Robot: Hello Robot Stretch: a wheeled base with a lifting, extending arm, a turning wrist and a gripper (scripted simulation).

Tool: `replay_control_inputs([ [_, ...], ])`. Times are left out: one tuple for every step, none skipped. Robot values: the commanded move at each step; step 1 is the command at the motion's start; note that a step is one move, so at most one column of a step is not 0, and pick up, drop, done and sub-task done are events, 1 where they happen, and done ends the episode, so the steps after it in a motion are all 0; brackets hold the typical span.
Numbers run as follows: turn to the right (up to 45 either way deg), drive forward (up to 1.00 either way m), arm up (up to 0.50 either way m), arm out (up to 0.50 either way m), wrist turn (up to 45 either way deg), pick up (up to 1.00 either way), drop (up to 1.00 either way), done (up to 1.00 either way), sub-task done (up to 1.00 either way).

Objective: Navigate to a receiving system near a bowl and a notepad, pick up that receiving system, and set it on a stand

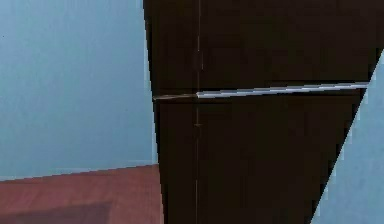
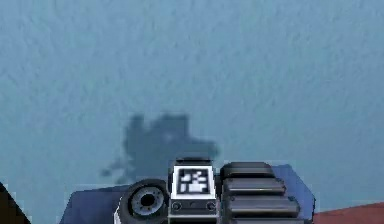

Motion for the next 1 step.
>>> replay_control_inputs([
  [-27.0,0.0,0.0,0.0,0.0,0.0,0.0,0.0,0.0],
])
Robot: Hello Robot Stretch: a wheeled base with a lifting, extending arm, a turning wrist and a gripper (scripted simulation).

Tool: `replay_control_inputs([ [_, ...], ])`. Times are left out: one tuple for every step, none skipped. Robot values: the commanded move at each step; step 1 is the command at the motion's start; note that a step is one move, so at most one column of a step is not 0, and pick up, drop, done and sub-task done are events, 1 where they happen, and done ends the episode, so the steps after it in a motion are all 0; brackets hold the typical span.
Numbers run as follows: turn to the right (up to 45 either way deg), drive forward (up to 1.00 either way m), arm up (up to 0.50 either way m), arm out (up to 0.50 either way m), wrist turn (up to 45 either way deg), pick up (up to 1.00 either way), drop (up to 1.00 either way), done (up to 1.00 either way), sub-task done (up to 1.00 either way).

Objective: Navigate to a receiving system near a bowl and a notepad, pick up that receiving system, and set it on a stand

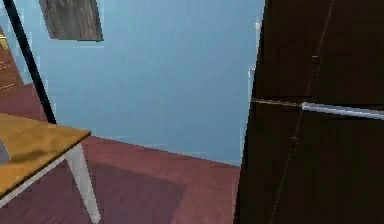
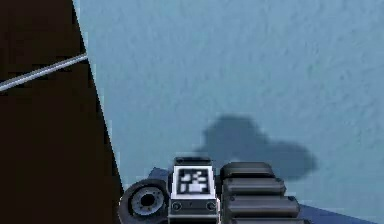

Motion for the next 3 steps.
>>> replay_control_inputs([
  [45.0,0.0,0.0,0.0,0.0,0.0,0.0,0.0,0.0],
  [45.0,0.0,0.0,0.0,0.0,0.0,0.0,0.0,0.0],
  [45.0,0.0,0.0,0.0,0.0,0.0,0.0,0.0,0.0],
])
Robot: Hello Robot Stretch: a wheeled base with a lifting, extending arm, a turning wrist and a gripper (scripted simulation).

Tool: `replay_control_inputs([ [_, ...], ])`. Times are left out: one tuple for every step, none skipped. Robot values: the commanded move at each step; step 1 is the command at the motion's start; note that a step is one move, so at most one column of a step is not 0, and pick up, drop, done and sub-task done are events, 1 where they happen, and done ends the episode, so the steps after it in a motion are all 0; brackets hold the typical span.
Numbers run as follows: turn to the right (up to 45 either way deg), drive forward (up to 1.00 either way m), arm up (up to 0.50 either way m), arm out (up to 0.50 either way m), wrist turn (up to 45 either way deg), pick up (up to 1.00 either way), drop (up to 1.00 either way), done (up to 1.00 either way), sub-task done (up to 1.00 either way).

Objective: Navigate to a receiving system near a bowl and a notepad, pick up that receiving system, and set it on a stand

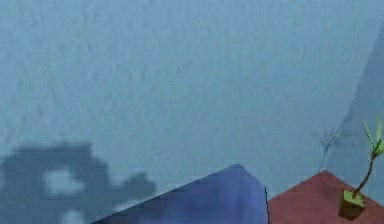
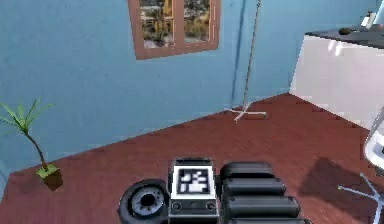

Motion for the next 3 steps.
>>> replay_control_inputs([
  [-45.0,0.0,0.0,0.0,0.0,0.0,0.0,0.0,0.0],
  [-45.0,0.0,0.0,0.0,0.0,0.0,0.0,0.0,0.0],
  [-24.0,0.0,0.0,0.0,0.0,0.0,0.0,0.0,0.0],
])
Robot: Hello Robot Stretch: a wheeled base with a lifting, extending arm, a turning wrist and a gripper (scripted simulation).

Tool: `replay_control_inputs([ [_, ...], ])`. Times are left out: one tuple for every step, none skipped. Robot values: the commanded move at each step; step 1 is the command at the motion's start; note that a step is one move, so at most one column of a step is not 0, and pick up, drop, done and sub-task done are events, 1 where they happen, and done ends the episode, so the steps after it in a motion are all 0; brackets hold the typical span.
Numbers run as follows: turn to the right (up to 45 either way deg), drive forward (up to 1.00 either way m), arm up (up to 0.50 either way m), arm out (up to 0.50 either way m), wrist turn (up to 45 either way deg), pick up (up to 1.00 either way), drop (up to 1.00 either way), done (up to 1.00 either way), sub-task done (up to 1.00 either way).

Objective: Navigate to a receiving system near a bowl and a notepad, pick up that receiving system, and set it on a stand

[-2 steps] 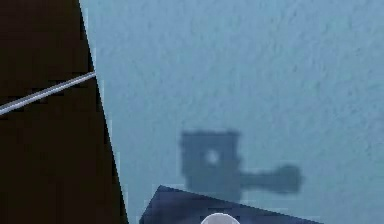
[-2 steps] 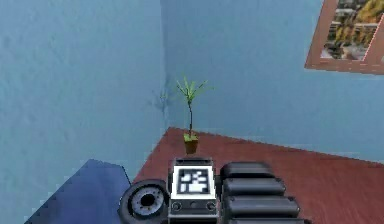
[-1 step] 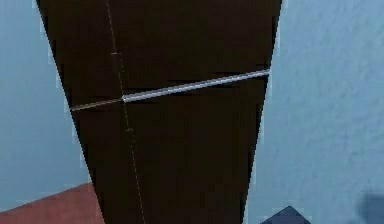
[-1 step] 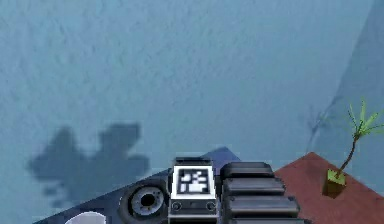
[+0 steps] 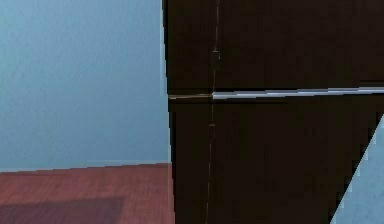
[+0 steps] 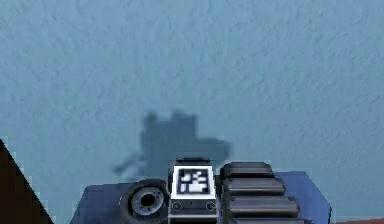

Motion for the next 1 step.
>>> replay_control_inputs([
  [0.0,0.0,0.0,0.14,0.0,0.0,0.0,0.0,0.0],
])
